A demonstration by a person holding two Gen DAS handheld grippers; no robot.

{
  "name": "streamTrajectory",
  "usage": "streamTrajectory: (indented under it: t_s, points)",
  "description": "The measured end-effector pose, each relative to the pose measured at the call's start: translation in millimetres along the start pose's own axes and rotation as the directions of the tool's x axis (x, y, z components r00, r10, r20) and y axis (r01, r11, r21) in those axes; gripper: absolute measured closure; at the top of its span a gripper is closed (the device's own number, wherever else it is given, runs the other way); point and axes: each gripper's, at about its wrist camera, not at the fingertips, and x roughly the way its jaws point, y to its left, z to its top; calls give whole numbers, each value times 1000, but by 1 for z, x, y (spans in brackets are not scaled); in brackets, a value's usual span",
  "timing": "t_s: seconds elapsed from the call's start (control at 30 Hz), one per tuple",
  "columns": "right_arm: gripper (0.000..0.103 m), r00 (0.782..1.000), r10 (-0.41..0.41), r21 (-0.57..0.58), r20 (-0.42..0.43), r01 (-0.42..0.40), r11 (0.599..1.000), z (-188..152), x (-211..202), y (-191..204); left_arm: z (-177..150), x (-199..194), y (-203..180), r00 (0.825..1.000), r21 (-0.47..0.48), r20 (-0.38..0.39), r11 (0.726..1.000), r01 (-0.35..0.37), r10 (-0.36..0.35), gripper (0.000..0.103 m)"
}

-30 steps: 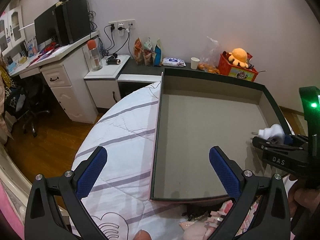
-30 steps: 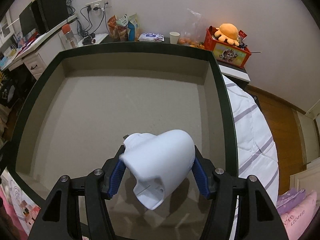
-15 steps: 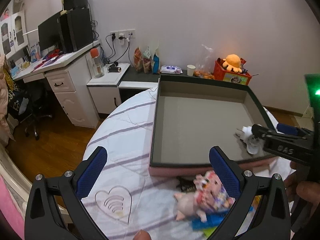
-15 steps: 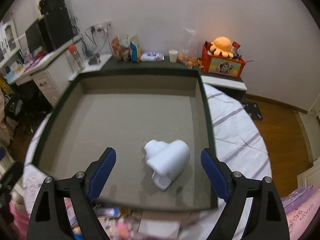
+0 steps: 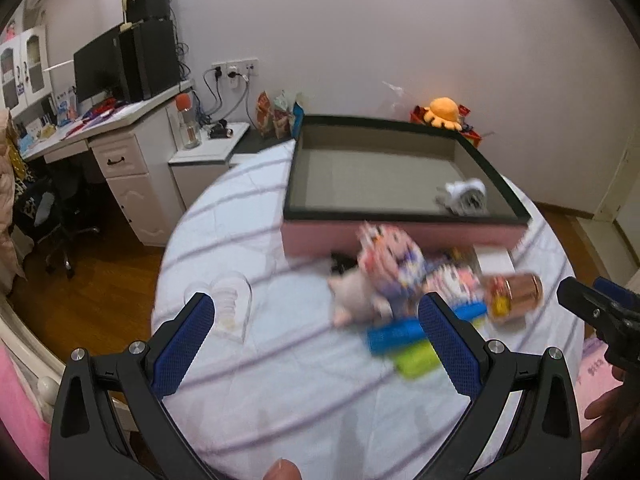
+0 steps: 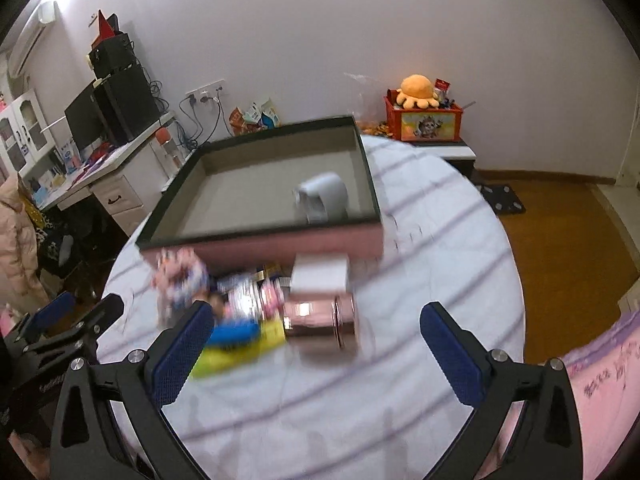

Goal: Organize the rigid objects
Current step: 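Lower the left gripper onto the pink block figure and close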

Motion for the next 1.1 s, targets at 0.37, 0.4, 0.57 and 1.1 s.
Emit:
streamTrajectory:
  t_s: [0.37,0.4,0.57,1.1]
  points:
    - [0,1000,0,23,17,-1,1000,-30,-13,-7,-17,-6,-10,1000,24,1,1000,10,-10,0]
    - [0,1000,2,23,14,-2,1000,-30,-11,-7,-17,-4,-10,1000,23,-4,1000,14,-14,0]
    - [0,1000,7,28,6,-8,1000,-35,-7,-10,-10,15,-17,999,12,-38,999,36,-35,0]
    - [0,1000,19,32,-15,-18,999,-26,14,-16,22,75,-34,995,5,-100,1000,22,-21,0]
